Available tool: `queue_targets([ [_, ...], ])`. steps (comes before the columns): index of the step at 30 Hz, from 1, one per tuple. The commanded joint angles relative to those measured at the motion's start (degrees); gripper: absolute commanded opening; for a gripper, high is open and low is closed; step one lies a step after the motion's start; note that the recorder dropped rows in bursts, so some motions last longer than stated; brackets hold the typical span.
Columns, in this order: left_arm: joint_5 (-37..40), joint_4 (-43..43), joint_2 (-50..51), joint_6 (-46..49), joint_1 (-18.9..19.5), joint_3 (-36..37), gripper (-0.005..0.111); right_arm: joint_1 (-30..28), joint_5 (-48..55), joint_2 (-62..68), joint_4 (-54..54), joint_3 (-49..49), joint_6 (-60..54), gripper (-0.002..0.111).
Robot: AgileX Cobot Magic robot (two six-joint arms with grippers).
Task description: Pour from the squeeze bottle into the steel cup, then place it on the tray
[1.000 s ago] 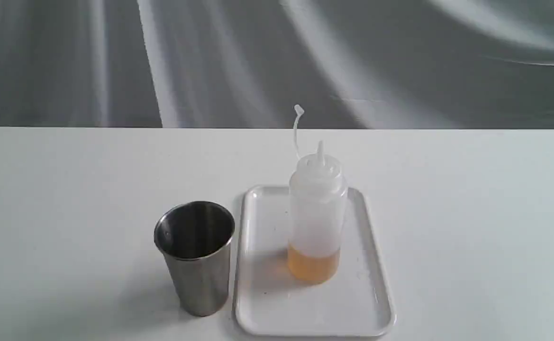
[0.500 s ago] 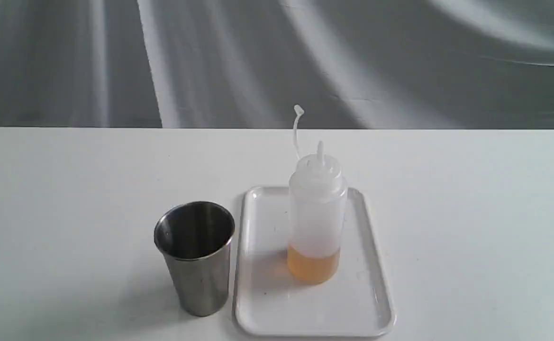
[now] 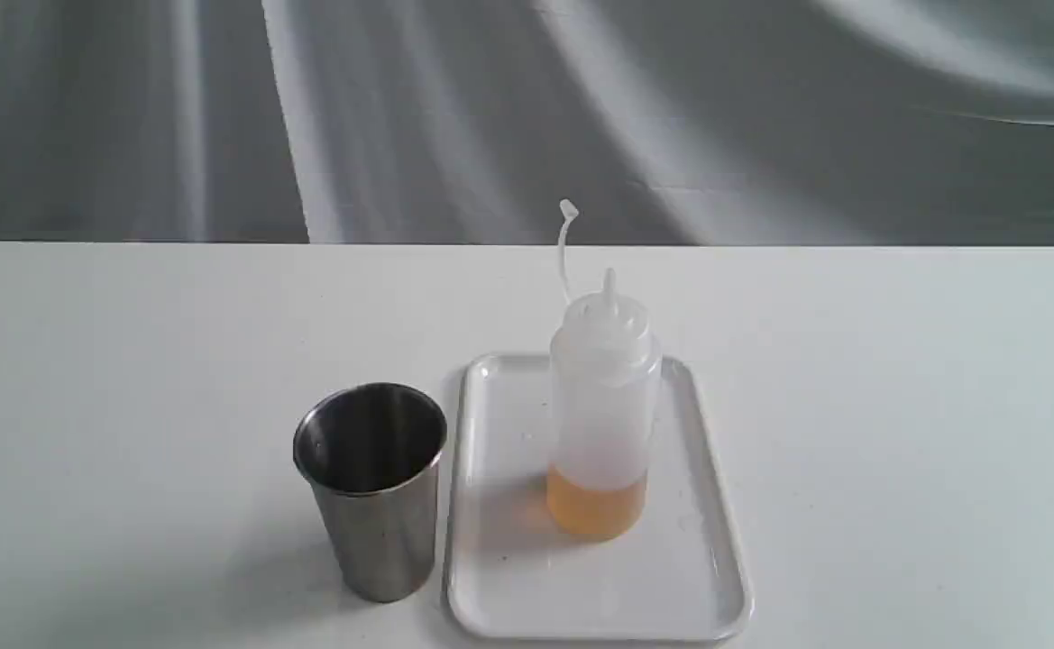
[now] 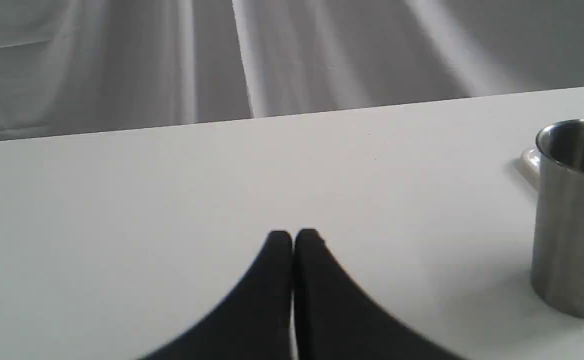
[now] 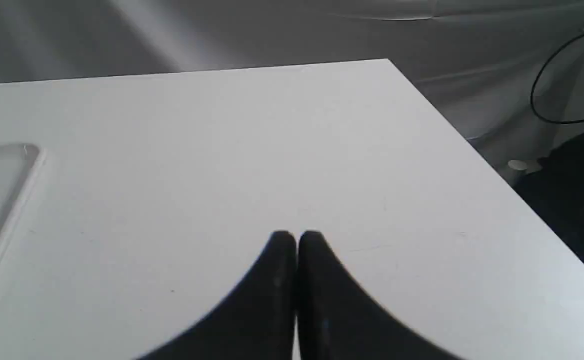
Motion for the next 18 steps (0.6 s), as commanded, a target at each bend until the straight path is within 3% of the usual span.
queue_targets([
  [1,-0.39,-0.04,-0.15,-0.28,0.09,0.25,0.0,0.09,0.18,-0.29,-0.61,0.16,-0.09,0.0],
  [18,-0.39,-0.04,-0.15,-0.42,-2.27,0.25,0.0,0.09,0.18,-0.29,-0.64,0.16,-0.09,0.0],
])
